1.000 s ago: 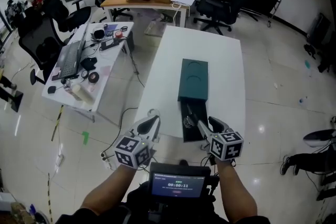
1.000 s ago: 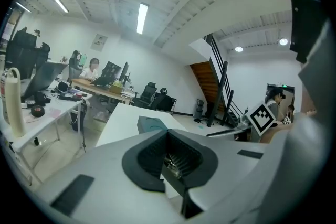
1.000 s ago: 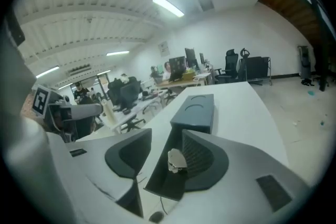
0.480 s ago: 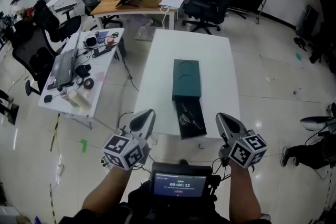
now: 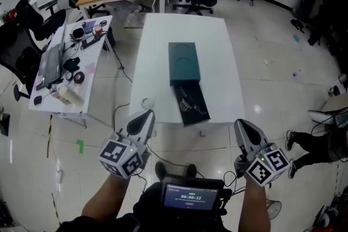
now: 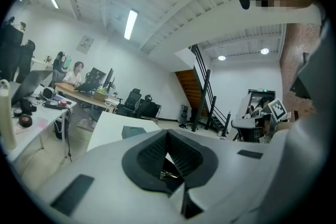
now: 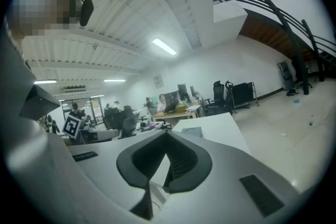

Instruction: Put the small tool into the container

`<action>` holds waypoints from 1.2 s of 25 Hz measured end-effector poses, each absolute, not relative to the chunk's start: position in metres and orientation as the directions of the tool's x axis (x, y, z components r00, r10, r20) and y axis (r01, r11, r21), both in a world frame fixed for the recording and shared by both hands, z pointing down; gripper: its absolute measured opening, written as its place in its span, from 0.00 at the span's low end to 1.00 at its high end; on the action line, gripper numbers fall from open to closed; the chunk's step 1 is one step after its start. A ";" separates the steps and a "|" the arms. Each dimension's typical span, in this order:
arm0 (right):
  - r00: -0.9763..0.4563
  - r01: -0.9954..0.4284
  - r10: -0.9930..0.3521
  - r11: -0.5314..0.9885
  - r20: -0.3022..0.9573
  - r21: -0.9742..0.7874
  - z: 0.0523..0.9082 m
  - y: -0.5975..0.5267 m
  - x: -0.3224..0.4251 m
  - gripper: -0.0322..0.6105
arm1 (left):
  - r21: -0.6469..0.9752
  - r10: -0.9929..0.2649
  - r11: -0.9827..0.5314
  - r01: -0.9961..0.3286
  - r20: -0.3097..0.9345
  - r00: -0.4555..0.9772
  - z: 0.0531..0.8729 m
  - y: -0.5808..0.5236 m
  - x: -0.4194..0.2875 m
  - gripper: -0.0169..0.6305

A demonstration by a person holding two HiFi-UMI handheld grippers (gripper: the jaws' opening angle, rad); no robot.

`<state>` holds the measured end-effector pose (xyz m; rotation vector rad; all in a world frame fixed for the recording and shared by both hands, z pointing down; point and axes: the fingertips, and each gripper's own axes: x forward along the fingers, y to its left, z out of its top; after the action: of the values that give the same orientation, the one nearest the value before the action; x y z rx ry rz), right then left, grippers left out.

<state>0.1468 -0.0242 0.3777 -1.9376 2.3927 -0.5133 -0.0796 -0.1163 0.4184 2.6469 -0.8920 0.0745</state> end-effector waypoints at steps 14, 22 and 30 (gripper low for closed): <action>-0.327 -0.927 -0.943 0.308 0.058 -0.216 0.320 0.195 0.210 0.07 | 0.247 -0.658 -0.713 -0.656 0.084 0.748 0.351 0.124 -0.026 0.05; -0.400 -0.894 -0.916 0.383 0.032 -0.232 0.297 0.344 0.251 0.07 | 0.214 -0.672 -0.708 -0.673 0.089 0.735 0.315 0.291 0.031 0.05; -0.405 -0.884 -0.914 0.397 -0.021 -0.246 0.275 0.410 0.218 0.07 | 0.178 -0.676 -0.715 -0.676 0.070 0.733 0.286 0.362 0.000 0.05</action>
<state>0.2183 0.4099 0.2751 -1.6187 2.4947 -0.2945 -0.0005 0.3621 0.2862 2.7440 -1.0821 -0.0006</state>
